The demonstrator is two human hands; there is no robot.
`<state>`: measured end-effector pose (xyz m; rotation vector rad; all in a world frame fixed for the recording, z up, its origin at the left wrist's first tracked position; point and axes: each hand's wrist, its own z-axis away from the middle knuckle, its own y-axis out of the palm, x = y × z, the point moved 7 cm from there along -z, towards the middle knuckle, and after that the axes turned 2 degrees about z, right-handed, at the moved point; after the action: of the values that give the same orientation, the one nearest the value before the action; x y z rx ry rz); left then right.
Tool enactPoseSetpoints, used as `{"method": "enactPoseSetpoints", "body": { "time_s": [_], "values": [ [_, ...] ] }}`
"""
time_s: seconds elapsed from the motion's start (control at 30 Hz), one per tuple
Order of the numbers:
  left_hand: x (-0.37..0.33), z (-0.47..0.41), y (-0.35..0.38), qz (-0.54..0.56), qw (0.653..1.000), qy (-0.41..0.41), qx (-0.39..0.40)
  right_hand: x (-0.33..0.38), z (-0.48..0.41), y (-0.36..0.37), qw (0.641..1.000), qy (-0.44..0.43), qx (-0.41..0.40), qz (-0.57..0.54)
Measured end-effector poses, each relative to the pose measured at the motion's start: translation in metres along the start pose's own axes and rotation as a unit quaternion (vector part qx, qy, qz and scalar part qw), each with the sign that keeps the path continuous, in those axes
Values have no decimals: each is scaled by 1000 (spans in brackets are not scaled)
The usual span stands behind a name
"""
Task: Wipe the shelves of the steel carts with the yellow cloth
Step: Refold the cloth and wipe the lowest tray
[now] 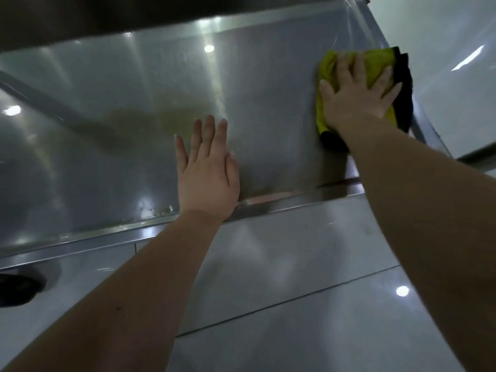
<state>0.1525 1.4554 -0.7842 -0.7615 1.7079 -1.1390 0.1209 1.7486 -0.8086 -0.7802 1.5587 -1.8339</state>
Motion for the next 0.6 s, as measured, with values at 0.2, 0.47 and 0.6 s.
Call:
{"method": "enactPoseSetpoints", "body": {
  "time_s": [0.2,0.47,0.6],
  "values": [
    [4,0,-5,-8,1000,-7,-12,130,88,21,974,-228,-4,5],
    [18,4,-28,73,997,4,-7,158,131,28,941,-333,-10,57],
    [53,20,-39,-16,999,30,39,140,138,20,949,-314,10,29]
  ]
}}
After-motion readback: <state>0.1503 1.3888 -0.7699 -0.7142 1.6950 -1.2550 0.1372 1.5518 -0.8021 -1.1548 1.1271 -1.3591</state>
